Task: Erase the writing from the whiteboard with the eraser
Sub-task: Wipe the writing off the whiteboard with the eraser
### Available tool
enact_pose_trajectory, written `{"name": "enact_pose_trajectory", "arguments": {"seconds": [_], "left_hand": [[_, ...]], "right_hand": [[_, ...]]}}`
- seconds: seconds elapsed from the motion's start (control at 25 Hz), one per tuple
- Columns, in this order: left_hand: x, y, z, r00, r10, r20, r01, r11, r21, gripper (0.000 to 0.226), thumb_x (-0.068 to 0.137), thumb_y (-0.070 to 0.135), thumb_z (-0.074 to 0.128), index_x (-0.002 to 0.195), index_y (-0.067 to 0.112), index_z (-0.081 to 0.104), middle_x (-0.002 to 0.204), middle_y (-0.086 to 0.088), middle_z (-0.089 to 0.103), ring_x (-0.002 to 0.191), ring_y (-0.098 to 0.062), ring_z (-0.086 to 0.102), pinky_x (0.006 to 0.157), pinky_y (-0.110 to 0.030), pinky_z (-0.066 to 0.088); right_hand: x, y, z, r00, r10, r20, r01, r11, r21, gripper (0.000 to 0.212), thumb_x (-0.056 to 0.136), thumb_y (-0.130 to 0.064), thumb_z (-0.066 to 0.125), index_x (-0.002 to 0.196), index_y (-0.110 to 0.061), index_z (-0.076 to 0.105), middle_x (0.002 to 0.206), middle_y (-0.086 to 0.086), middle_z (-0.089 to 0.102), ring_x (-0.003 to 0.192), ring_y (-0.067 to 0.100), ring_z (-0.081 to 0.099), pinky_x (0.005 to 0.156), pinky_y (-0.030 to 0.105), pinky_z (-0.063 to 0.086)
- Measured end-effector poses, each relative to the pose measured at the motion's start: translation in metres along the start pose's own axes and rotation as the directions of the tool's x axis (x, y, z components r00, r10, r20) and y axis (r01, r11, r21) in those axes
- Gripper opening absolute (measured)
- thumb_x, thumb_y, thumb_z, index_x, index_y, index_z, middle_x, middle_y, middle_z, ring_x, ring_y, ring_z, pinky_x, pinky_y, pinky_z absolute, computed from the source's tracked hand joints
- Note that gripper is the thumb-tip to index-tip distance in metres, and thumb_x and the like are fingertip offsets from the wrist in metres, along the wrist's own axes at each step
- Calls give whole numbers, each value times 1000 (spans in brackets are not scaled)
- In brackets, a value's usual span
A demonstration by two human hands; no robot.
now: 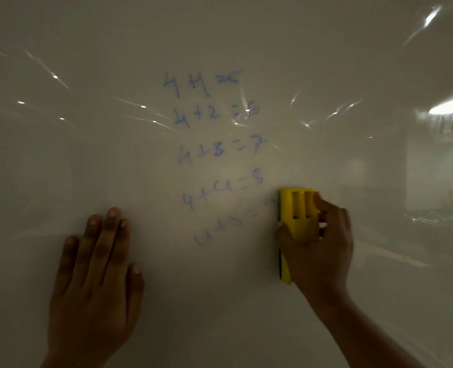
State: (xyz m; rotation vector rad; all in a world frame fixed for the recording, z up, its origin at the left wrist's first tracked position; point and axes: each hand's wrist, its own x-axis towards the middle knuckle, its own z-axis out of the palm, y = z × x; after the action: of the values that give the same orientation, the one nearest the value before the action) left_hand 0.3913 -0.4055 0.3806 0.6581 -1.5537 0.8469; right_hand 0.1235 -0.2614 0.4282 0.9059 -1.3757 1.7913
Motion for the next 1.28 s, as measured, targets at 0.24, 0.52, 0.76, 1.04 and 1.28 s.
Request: {"name": "enact_pose_trajectory", "arguments": {"seconds": [0.24, 0.52, 0.76, 1.04, 1.28], "left_hand": [[2, 1, -4, 1000, -5, 27, 5, 1000, -7, 60, 98, 23, 40, 154, 2, 33, 165, -14, 32, 154, -31, 27, 127, -50, 21], [0, 0, -6, 999, -9, 31, 9, 1000, -12, 59, 98, 23, 39, 154, 3, 33, 164, -14, 33, 155, -30, 26, 126, -52, 23], [-1, -1, -5, 1000, -5, 30, 6, 1000, -21, 61, 97, 23, 43, 154, 3, 33, 164, -14, 34, 154, -30, 27, 126, -52, 25], [-4, -3, -4, 1000, 10, 12, -10, 1000, -22, 61, 97, 23, 43, 154, 2, 34, 164, -14, 34, 154, -30, 28, 124, -54, 27], [-3, 0, -1, 1000, 3, -16, -3, 1000, 3, 60, 97, 25, 42, 152, 2, 37, 162, -15, 37, 153, -29, 30, 124, -51, 26]], "right_hand": [[-55, -20, 6, 818, -445, 365, 491, 871, -38, 58, 58, -36, 73, 112, -19, 60, 86, 0, 48, 75, 30, 54, 65, 40, 48], [-66, -53, 25, 907, -327, 264, 346, 938, -27, 59, 60, -37, 70, 115, -20, 56, 89, -1, 48, 78, 30, 54, 67, 38, 47], [-44, -47, 19, 880, -383, 279, 433, 890, -143, 59, 56, -41, 70, 110, -19, 57, 87, 1, 52, 76, 31, 57, 68, 38, 47], [-70, -37, 16, 684, -572, 452, 662, 748, -55, 54, 57, -43, 69, 105, -24, 55, 85, -2, 45, 73, 27, 49, 64, 37, 37], [-7, -10, -10, 995, 1, 98, 12, 992, -126, 64, 54, -36, 74, 114, -28, 53, 97, 4, 58, 85, 33, 61, 73, 49, 53]]}}
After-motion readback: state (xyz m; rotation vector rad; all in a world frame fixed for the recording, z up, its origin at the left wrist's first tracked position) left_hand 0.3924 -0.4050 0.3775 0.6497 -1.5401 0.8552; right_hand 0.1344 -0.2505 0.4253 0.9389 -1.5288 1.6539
